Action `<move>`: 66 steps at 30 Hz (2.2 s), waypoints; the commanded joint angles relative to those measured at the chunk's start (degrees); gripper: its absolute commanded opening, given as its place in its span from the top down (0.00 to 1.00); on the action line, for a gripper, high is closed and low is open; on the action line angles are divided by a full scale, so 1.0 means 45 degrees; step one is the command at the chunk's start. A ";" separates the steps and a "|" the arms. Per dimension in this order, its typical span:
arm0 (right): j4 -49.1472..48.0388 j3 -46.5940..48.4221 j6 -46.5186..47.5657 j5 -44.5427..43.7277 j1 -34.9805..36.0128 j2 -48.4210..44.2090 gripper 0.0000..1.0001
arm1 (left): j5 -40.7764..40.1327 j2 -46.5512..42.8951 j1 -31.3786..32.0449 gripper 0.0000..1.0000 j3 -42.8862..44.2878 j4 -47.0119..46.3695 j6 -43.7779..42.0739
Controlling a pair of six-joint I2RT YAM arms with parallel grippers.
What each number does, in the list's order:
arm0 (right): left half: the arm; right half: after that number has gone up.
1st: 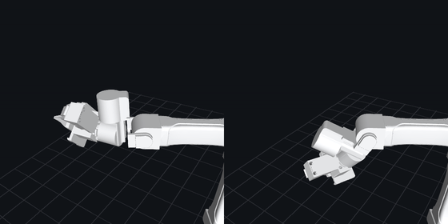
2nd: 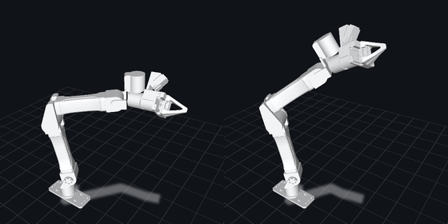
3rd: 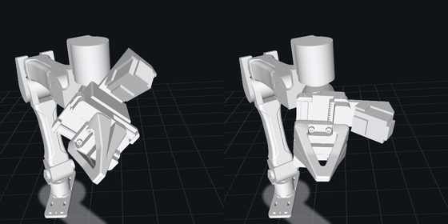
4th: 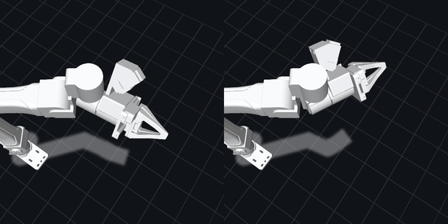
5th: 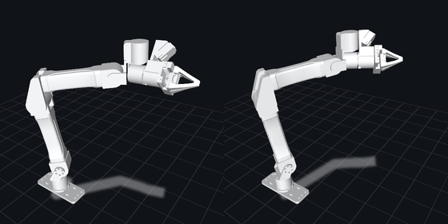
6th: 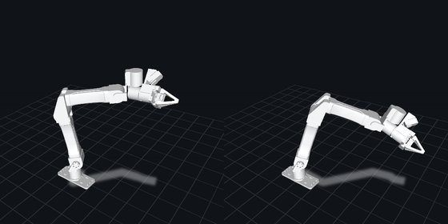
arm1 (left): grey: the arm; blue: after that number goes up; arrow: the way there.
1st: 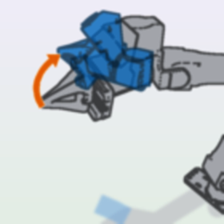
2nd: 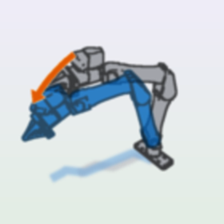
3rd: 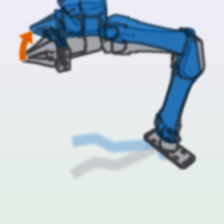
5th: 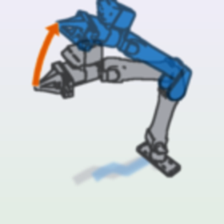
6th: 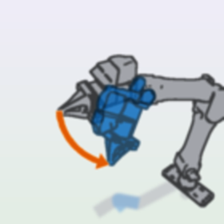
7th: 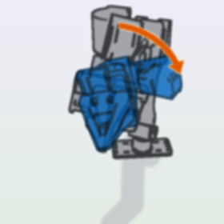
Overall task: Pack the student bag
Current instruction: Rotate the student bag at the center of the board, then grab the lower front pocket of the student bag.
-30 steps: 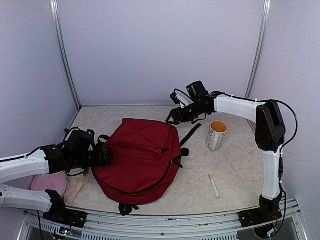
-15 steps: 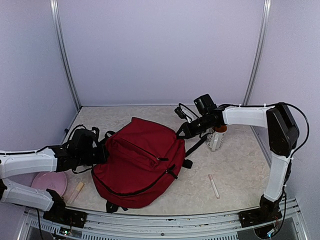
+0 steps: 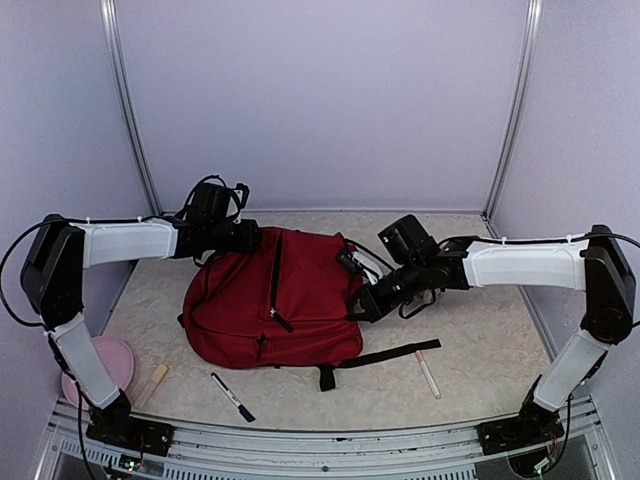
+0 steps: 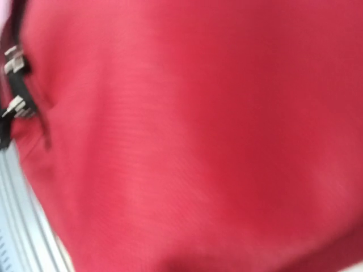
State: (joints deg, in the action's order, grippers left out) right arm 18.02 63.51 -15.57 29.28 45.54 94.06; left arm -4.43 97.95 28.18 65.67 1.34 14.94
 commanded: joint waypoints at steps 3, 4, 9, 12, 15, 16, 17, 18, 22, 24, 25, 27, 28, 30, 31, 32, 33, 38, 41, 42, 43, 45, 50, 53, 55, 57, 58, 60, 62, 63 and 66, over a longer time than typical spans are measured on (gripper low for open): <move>-0.0673 -0.0117 -0.0892 0.0542 0.0790 -0.1152 0.98 | 0.1954 0.1393 -0.0400 0.30 0.2960 0.0121 -0.1115; -0.0412 -0.0078 -0.0865 0.0307 0.0792 -0.1317 0.96 | 0.1925 0.1392 -0.0399 0.27 0.3241 0.0352 -0.1255; 0.1982 0.1041 0.0225 -0.2088 0.0778 -0.2144 0.80 | 0.1062 0.0230 -0.0415 0.17 0.3341 0.0697 -0.2046; 0.2783 0.1943 0.0837 -0.3724 0.0754 -0.2471 0.75 | 0.0642 -0.0776 -0.0404 0.13 0.2971 0.0805 -0.2117; 0.2759 0.2271 0.1597 -0.4696 0.0863 -0.2303 0.72 | 0.0511 -0.1821 -0.0327 0.10 0.2353 0.1080 -0.1734; 0.2607 0.2350 0.2012 -0.4810 0.1036 -0.2193 0.71 | 0.0444 -0.2177 -0.0228 0.10 0.2037 0.1202 -0.1669; 0.2386 0.2445 0.2550 -0.4883 0.1250 -0.2040 0.70 | 0.0284 -0.2707 0.0033 0.10 0.1677 0.1332 -0.1658; 0.2097 0.2525 0.3112 -0.4941 0.1524 -0.1887 0.69 | 0.0046 -0.3088 0.0286 0.10 0.1264 0.1541 -0.1660; 0.0249 0.2434 0.6868 -0.6048 0.2954 -0.1470 0.66 | -0.0681 -0.4690 0.1298 0.11 -0.0480 0.2581 -0.0844; -0.0968 0.2220 0.9284 -0.6377 0.3776 -0.1197 0.63 | -0.0864 -0.5650 0.1672 0.11 -0.1877 0.2813 0.0060; -0.1375 0.2060 1.0302 -0.6378 0.4081 -0.1064 0.63 | -0.0959 -0.6161 0.1833 0.11 -0.2474 0.2805 0.0577; -0.2516 0.1894 1.1237 -0.6009 0.4497 -0.0717 0.65 | -0.1030 -0.7085 0.2149 0.12 -0.3678 0.2751 0.1472; -0.2708 0.2068 1.1098 -0.5636 0.4549 -0.0457 0.66 | -0.1224 -0.7508 0.2374 0.12 -0.4205 0.2717 0.1966; -0.2685 0.2778 1.0178 -0.4607 0.4567 0.0170 0.66 | -0.1720 -0.8287 0.2906 0.13 -0.5220 0.2548 0.2242; -0.2729 0.3009 0.9625 -0.4298 0.4568 0.0469 0.66 | -0.2194 -0.8642 0.3150 0.13 -0.5714 0.2481 0.2493; -0.2852 0.3125 0.8916 -0.4174 0.4585 0.0783 0.66 | -0.2407 -0.9018 0.3307 0.15 -0.6164 0.2361 0.2766; -0.3035 0.3133 0.8173 -0.4176 0.4587 0.1051 0.66 | -0.2472 -0.9324 0.3414 0.16 -0.6601 0.2158 0.3085; -0.3464 0.2699 0.5377 -0.4577 0.4686 0.2072 0.64 | -0.2465 -1.0279 0.3715 0.22 -0.8447 0.0701 0.4505; -0.3185 0.2481 0.4644 -0.5169 0.4834 0.2411 0.62 | -0.2588 -0.9907 0.4095 0.22 -0.8741 0.0620 0.4912; -0.3028 0.2439 0.4349 -0.5311 0.4840 0.2510 0.62 | -0.2695 -0.9745 0.4282 0.22 -0.8757 0.0610 0.4970; -0.2855 0.2398 0.4143 -0.5496 0.4841 0.2615 0.63 | -0.2799 -0.9583 0.4489 0.21 -0.8776 0.0577 0.4980; -0.2525 0.2326 0.3790 -0.5661 0.4841 0.2768 0.66 | -0.3061 -0.9256 0.4824 0.21 -0.8754 0.0473 0.4959; -0.2194 0.2409 0.3253 -0.5564 0.4827 0.3281 0.68 | -0.3118 -0.8523 0.5271 0.21 -0.8718 0.0003 0.4742; -0.1835 0.2805 0.2860 -0.5756 0.4774 0.3778 0.68 | -0.3118 -0.8242 0.5395 0.21 -0.8819 -0.0267 0.4708; -0.2001 0.2869 0.2640 -0.5622 0.4727 0.3966 0.67 | -0.3039 -0.8139 0.5397 0.22 -0.8975 -0.0457 0.4755; -0.2409 0.2822 0.2361 -0.5406 0.4706 0.4083 0.67 | -0.2841 -0.8036 0.5416 0.22 -0.9156 -0.0830 0.4804; -0.2594 0.2824 0.2198 -0.5292 0.4678 0.4182 0.67 | -0.2768 -0.7980 0.5416 0.23 -0.9241 -0.0985 0.4837; -0.2760 0.2909 0.1842 -0.5192 0.4586 0.4353 0.67 | -0.2635 -0.7865 0.5416 0.23 -0.9365 -0.1219 0.4912; -0.2875 0.2954 0.1431 -0.5232 0.4472 0.4510 0.67 | -0.2549 -0.7729 0.5426 0.23 -0.9430 -0.1319 0.4937; -0.2953 0.2931 0.1298 -0.5243 0.4402 0.4569 0.68 | -0.2510 -0.7686 0.5434 0.23 -0.9436 -0.1374 0.4931; -0.3316 0.2811 0.0719 -0.4957 0.4185 0.4646 0.73 | -0.2357 -0.7519 0.5455 0.24 -0.9509 -0.1606 0.4857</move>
State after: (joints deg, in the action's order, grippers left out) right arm 5.98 75.42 -7.31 5.41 65.91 113.36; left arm -16.53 63.16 52.18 23.81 -2.79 36.64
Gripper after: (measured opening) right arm 0.321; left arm 0.765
